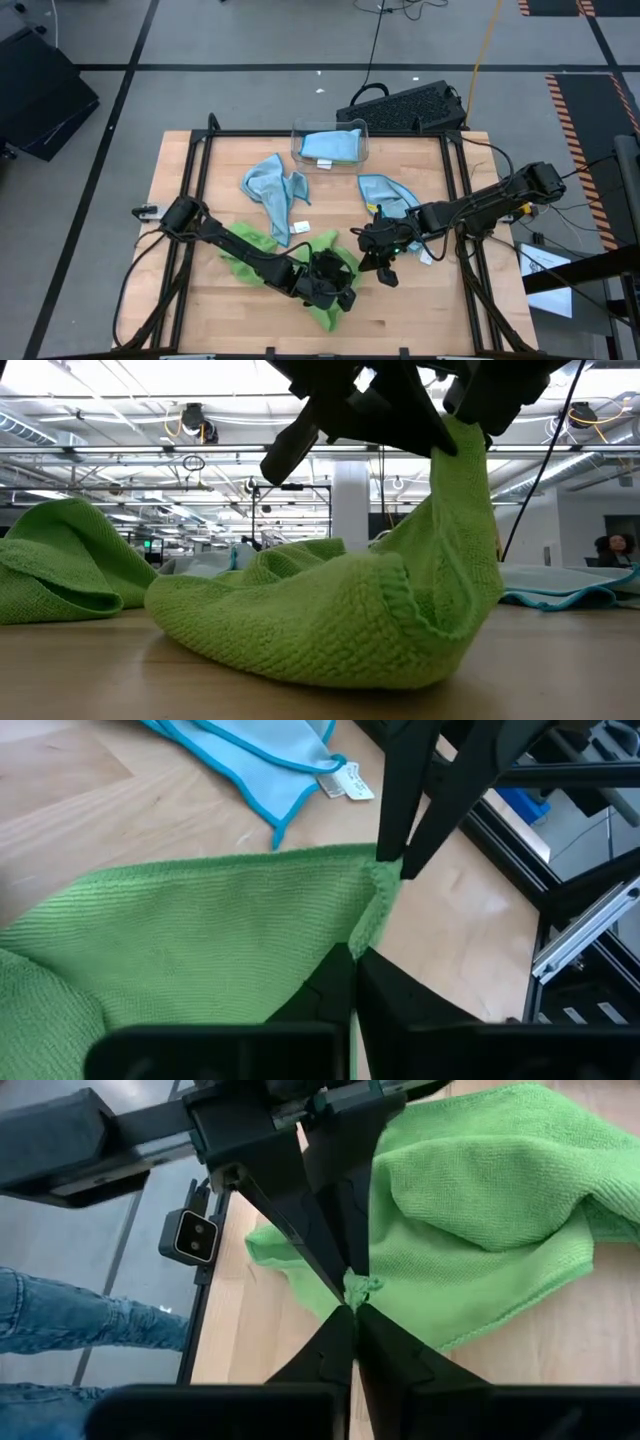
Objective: Fold microfiber towels
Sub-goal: Fold the right green microfiber cloth
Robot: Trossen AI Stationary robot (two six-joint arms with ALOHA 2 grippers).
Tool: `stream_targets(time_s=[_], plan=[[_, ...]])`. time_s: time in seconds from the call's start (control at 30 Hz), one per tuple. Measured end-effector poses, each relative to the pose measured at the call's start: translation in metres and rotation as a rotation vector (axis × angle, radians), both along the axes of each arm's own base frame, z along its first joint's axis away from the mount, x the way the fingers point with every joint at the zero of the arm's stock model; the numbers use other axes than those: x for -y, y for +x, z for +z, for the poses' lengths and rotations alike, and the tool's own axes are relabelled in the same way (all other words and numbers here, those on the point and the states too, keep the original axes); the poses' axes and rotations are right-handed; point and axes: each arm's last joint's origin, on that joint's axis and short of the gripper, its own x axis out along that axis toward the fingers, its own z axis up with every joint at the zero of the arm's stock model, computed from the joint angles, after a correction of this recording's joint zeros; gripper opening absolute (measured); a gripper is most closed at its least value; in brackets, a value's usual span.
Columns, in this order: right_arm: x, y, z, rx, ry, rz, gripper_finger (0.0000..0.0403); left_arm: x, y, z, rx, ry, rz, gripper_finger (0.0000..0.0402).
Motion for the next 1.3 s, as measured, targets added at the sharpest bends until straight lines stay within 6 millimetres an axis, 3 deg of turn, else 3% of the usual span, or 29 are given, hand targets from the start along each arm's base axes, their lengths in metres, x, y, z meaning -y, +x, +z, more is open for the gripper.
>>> stream_targets(time_s=[0.13, 0.37, 0.47, 0.77, 1.1, 1.3], plan=[[0.0, -0.001, -0.001, -0.009, -0.005, 0.005, 0.0048, 0.0, 0.0, 0.0, -0.004, 0.015, -0.014, 0.0005], [0.002, 0.001, 0.001, 0.021, -0.005, 0.005, 0.0169, 0.002, 0.0, 0.0, -0.012, 0.003, -0.05, 0.0004], [0.002, 0.003, 0.002, 0.066, -0.032, 0.032, 0.0198, 0.002, 0.0, 0.0, -0.012, 0.006, -0.052, 0.0003], [-0.005, 0.018, -0.017, 0.06, 0.013, 0.136, 0.0175, 0.002, 0.001, 0.002, 0.01, 0.01, -0.062, 0.0002], [-0.002, 0.019, -0.018, 0.078, 0.0, 0.168, 0.0125, 0.003, 0.002, 0.003, 0.016, 0.006, -0.094, 0.0003], [0.005, 0.021, -0.017, 0.094, -0.033, 0.13, 0.0149, 0.005, 0.003, 0.004, 0.007, 0.003, -0.164, 0.0004]])
